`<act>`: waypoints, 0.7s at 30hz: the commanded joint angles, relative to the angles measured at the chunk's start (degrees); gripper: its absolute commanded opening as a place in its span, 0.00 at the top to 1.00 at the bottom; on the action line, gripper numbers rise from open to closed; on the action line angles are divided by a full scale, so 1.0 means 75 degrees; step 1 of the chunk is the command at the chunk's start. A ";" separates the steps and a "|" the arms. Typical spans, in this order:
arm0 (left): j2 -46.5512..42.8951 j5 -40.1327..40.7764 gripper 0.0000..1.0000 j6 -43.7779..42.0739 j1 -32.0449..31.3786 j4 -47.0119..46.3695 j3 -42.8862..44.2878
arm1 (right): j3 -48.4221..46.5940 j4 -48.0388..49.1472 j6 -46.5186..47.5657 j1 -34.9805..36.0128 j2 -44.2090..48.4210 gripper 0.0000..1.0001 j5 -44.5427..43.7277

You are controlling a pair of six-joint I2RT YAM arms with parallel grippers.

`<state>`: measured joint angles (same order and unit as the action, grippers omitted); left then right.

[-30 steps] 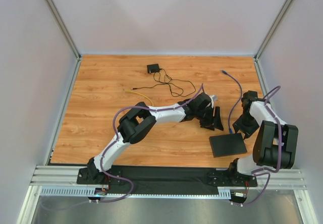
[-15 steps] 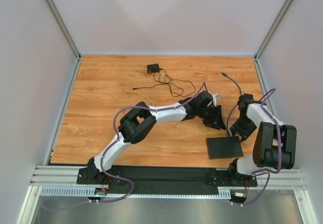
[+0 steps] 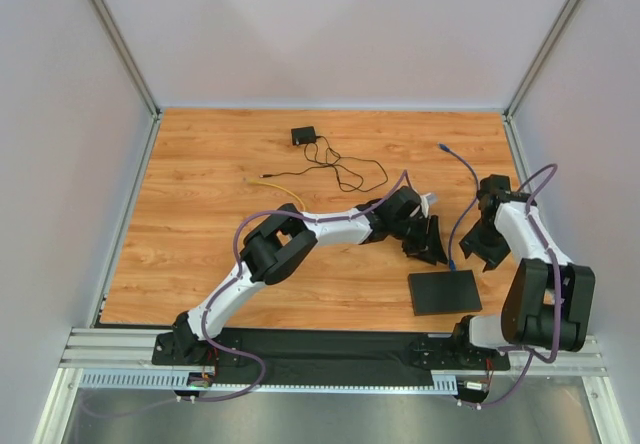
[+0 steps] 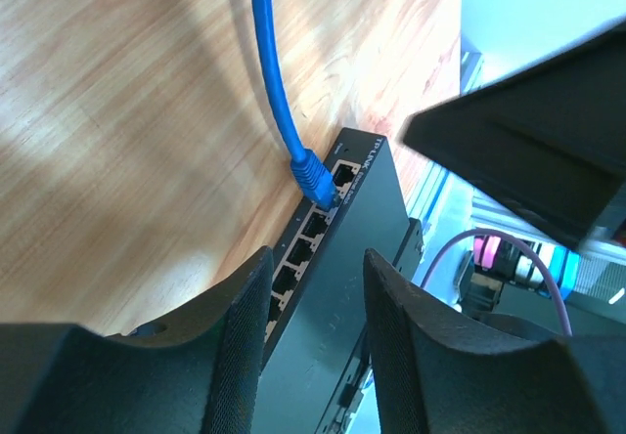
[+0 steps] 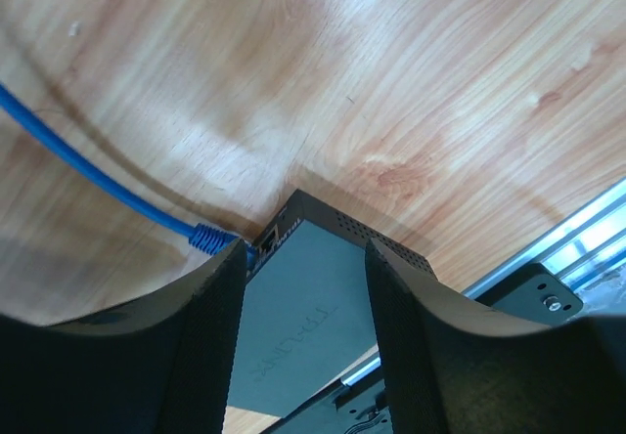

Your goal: Pull the plug from the switch port

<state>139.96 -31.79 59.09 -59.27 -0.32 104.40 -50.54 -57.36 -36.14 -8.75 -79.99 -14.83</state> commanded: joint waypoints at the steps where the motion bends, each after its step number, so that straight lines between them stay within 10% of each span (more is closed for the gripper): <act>1: -0.0204 -0.0144 0.50 0.0138 -0.0102 -0.0520 -0.0034 | -0.0316 -0.0577 0.0108 0.0030 0.0609 0.46 -0.0273; 21: 0.0288 -0.0449 0.53 0.0747 -0.0160 -0.0873 0.0213 | 0.0563 -0.0648 -0.0794 0.0030 0.1583 0.70 0.0289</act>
<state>141.88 -34.09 63.64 -59.83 -6.59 103.68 -46.72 -62.81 -39.99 -8.75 -68.16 -12.05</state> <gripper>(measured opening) 0.477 0.322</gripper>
